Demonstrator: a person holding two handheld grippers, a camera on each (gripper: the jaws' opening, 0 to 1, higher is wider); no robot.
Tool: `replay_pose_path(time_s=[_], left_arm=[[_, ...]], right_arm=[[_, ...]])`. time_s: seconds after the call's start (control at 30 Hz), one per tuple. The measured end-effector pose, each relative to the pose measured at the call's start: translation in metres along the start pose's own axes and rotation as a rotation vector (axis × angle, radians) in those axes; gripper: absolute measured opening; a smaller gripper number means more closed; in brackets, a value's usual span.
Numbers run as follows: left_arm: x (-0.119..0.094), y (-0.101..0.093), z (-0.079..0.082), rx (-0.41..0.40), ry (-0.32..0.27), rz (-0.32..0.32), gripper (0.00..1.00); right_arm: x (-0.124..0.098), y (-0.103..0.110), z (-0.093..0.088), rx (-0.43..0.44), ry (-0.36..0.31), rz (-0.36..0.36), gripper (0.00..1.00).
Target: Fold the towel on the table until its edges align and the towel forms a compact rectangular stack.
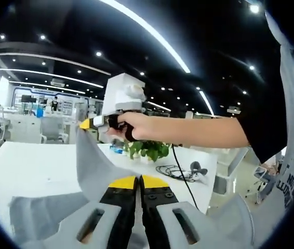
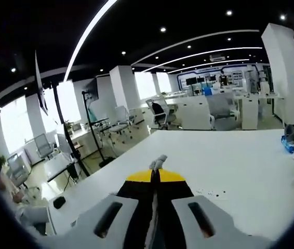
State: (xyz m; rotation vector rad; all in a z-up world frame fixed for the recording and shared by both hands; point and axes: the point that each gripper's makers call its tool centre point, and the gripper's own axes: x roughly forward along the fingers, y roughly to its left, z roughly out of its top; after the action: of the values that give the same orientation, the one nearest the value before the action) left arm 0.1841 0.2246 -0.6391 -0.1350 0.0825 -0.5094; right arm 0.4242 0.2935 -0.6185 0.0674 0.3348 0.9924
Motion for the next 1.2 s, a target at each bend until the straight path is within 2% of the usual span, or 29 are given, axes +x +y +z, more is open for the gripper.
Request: replay_pose_path(time_s=[0.27,0.67,0.97,1.2], left_arm=[[-0.028,0.024,0.003,0.0,-0.022,0.094,0.02],[-0.067,0.049,-0.005,0.029,-0.007,0.198,0.02],[-0.083,0.065,-0.026,-0.002,0.019,0.254,0.02],[-0.093,0.078,-0.045,-0.032,0.039,0.289,0.02]], right_arm=[[0.016,0.031,0.009,-0.005,-0.036,0.044,0.0],[0.033,0.058,0.0,-0.037,-0.015,0.072,0.0],[0.05,0.072,-0.019,-0.057,0.016,0.086,0.0],[0.062,0.075,-0.037,-0.08,0.054,0.085,0.0]])
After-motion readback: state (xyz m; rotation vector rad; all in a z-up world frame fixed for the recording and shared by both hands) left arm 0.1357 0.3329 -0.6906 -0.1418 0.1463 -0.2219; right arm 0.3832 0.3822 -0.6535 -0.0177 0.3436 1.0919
